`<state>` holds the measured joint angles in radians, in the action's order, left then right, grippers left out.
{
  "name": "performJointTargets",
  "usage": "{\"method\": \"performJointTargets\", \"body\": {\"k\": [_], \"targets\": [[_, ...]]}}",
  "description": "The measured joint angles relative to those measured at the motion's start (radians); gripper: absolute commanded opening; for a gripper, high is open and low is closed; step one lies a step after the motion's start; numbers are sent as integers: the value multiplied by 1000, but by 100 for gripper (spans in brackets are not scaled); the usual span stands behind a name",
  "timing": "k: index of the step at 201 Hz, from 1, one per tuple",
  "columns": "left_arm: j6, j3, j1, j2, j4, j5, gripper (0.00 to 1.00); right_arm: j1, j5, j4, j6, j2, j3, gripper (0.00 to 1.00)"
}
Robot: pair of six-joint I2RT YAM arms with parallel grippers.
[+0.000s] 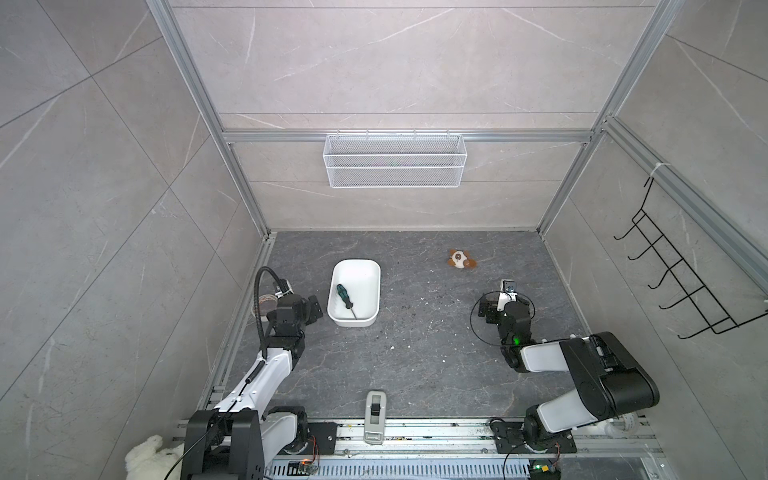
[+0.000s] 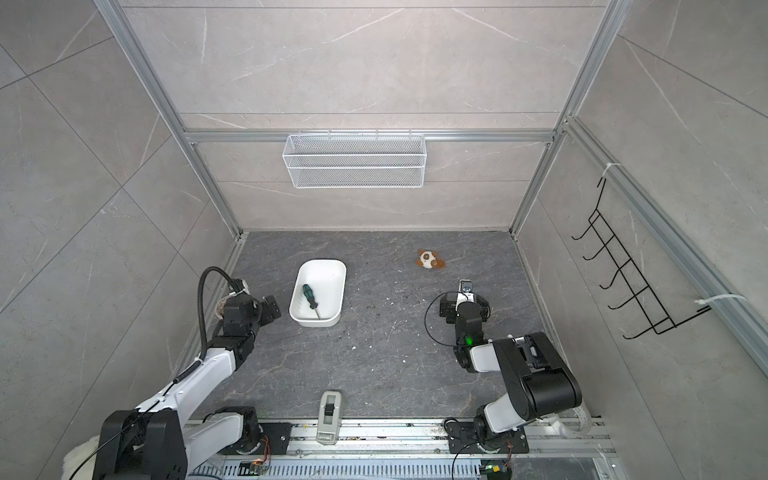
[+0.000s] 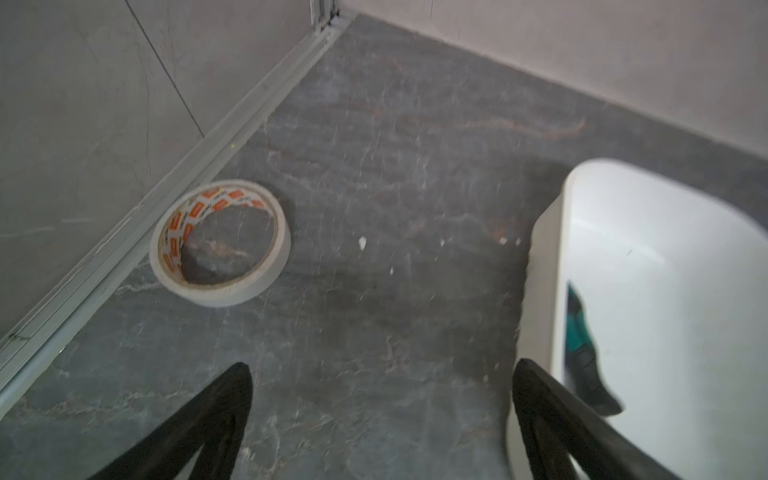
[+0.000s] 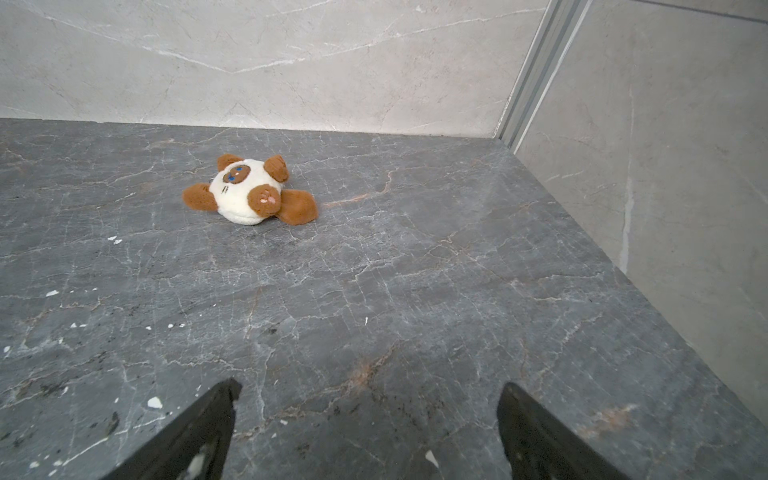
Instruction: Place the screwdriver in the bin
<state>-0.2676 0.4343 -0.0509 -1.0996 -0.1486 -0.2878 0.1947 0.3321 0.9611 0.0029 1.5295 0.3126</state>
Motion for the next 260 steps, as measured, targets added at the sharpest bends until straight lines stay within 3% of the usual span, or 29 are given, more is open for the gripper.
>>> {"method": "performJointTargets", "body": {"k": [40,97,190,260], "targets": [[92,-154,-2,29,-119,5,100,0,0,0,0,0,0,99],[187,-220,-2,21,-359,5,100,0,0,0,0,0,0,99],[283,-170,0,-369,-729,53,100,-7,-8,-9,0,0,0,99],[276,-92,70,-407,-703,116,100,-10,-15,-14,0,0,2,99]]}}
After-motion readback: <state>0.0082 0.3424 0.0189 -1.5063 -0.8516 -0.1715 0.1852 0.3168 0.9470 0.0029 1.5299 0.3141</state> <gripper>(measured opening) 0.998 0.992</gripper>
